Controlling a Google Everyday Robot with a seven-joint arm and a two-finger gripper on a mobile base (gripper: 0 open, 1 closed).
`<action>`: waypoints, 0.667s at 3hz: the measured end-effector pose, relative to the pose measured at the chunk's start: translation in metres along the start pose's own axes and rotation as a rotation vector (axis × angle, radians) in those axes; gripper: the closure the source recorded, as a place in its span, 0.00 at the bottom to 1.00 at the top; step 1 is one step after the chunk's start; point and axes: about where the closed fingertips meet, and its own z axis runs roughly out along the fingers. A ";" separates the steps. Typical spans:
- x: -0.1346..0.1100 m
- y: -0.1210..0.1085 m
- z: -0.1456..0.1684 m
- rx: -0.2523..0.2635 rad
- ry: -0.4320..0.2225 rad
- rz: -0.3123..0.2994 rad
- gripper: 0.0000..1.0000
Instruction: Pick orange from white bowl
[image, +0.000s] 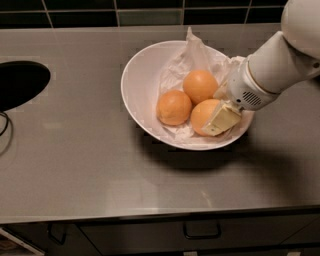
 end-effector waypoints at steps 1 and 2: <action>0.003 0.001 0.001 0.037 0.015 0.026 0.37; 0.005 0.003 0.002 0.076 0.024 0.055 0.36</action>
Offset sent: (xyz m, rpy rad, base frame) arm -0.0046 -0.0066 -0.0072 -0.0343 -0.0553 -0.1474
